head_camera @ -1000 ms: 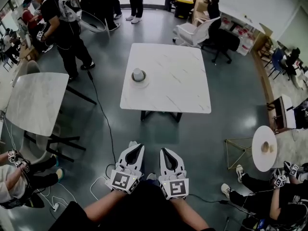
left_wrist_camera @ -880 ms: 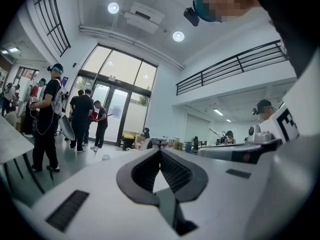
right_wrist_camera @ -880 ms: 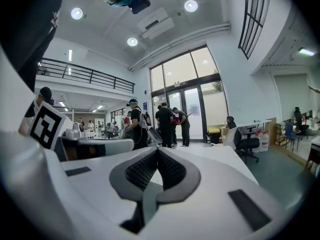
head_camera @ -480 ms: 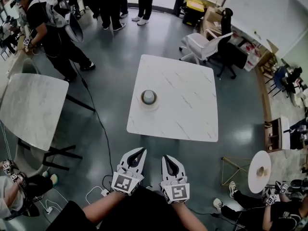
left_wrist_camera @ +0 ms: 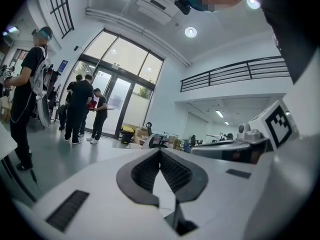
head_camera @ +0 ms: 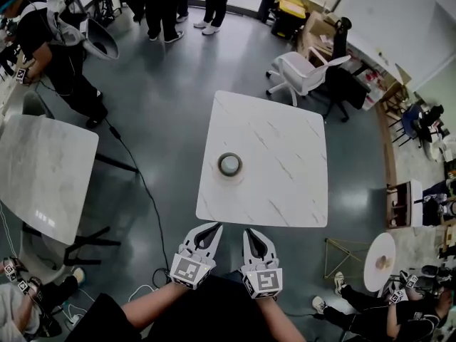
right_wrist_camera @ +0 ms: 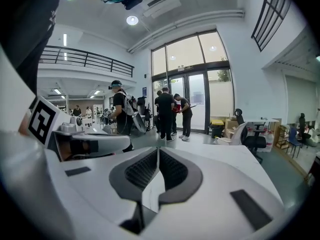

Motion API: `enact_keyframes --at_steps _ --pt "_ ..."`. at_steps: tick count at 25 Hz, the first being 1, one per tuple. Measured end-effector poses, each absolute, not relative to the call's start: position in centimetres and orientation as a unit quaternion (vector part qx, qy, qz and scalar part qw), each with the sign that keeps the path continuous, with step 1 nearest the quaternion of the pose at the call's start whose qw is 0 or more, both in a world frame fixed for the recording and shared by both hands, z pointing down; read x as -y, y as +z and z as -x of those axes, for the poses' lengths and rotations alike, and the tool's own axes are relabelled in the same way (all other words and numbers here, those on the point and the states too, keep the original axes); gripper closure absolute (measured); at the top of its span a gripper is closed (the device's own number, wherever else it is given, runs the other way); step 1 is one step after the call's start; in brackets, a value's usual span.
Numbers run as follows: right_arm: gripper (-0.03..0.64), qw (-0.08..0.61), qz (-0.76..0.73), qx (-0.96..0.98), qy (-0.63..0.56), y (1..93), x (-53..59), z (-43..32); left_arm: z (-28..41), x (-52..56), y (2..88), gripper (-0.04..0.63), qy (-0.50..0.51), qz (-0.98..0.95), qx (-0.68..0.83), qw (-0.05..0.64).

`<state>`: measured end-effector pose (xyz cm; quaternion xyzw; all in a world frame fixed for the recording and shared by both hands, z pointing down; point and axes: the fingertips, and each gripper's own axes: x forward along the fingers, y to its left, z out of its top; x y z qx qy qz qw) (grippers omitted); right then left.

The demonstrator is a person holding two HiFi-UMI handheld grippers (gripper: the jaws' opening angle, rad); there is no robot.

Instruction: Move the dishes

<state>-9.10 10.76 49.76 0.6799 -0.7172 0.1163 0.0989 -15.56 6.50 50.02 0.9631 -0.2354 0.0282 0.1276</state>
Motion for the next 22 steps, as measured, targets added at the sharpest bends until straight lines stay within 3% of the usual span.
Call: enact_keyframes --at_steps 14,22 --pt "0.589 0.133 -0.668 0.716 0.153 54.4 -3.0 5.4 14.5 0.8 54.5 0.578 0.044 -0.944 0.27 0.183" --pt "0.472 0.179 -0.618 0.747 0.169 59.0 3.7 2.5 12.5 5.9 56.8 0.578 0.061 -0.93 0.307 0.195"
